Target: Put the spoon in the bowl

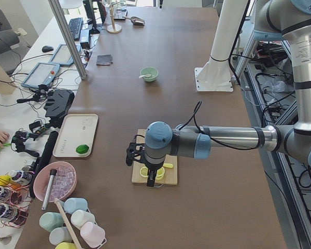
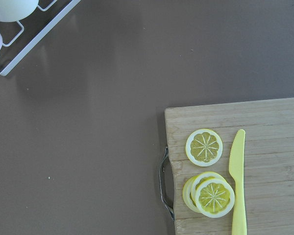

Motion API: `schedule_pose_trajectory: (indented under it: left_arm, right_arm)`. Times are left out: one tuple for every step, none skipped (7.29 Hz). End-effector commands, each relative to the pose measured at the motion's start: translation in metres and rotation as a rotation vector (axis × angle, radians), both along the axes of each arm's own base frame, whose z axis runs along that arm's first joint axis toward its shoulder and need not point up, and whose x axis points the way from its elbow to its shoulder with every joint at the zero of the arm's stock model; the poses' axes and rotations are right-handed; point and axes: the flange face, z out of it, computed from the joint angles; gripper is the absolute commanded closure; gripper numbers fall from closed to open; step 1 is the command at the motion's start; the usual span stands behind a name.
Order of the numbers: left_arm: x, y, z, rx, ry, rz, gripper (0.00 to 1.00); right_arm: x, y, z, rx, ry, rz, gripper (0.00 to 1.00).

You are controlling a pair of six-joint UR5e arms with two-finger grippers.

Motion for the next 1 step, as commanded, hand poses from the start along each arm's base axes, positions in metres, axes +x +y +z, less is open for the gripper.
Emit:
schedule_pose_trajectory:
  left_arm:
    - [0.0, 0.0001, 0.0005, -0.002, 0.0, 0.0, 0.02]
  right_arm:
    - [0.0, -0.0004, -0.0006, 0.001, 0.0, 0.0, 0.0]
